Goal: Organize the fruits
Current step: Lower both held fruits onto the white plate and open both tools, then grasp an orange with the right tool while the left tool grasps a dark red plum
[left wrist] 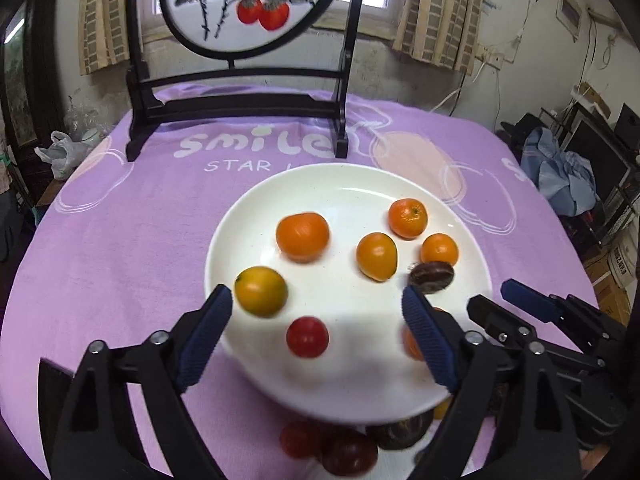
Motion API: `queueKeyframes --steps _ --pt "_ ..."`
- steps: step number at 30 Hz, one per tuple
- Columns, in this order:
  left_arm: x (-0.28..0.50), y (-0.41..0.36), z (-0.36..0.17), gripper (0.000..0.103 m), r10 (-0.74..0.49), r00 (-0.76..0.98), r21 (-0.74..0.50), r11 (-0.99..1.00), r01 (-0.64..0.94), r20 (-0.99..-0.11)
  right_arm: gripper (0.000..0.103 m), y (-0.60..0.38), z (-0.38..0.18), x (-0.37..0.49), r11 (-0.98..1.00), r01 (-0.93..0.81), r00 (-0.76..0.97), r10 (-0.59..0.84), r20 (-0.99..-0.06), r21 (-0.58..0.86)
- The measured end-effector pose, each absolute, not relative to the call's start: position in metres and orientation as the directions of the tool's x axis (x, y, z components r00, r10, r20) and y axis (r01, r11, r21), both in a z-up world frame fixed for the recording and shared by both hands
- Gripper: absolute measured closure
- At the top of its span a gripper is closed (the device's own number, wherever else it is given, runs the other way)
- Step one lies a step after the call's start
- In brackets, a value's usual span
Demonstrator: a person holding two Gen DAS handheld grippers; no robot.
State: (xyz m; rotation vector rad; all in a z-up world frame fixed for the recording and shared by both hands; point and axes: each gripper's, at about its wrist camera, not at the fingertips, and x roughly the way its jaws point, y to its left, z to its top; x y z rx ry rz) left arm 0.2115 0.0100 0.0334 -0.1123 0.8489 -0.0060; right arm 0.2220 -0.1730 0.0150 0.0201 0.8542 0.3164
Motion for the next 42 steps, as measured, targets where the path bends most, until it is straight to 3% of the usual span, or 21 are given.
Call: queueKeyframes --steps 7,14,24,29,31,36,42 --pt "0.158 0.022 0.032 0.013 -0.054 0.661 -0.156 0.983 -0.096 -0.748 0.053 -0.214 0.02 0.173 0.96 -0.254 0.634 0.256 -0.729 0.116" --pt "0.119 0.02 0.018 0.013 -0.02 0.658 -0.105 0.99 -0.09 -0.752 0.053 -0.224 0.003 0.134 0.961 -0.273 0.607 0.212 -0.766 0.05" --pt "0.109 0.038 -0.003 0.013 -0.003 0.658 -0.093 0.99 -0.102 -0.753 0.048 -0.218 -0.027 0.132 0.967 -0.248 0.542 0.189 -0.819 0.059" --pt "0.114 0.047 -0.006 0.013 -0.077 0.627 -0.174 0.98 -0.094 -0.775 0.049 -0.203 -0.04 0.136 0.966 -0.256 0.511 0.165 -0.844 0.034" --pt "0.114 0.048 -0.008 0.013 -0.075 0.624 -0.172 0.98 -0.097 -0.778 0.058 -0.2 -0.04 0.135 0.97 -0.245 0.536 0.13 -0.834 -0.006" --pt "0.115 0.045 -0.013 0.012 -0.068 0.61 -0.157 0.983 -0.094 -0.79 0.059 -0.206 -0.035 0.126 0.972 -0.234 0.574 0.144 -0.806 0.007" --pt "0.112 0.026 -0.019 0.012 -0.073 0.593 -0.116 0.993 -0.034 -0.802 0.059 -0.22 -0.026 0.119 0.959 -0.259 0.59 0.253 -0.767 0.117"
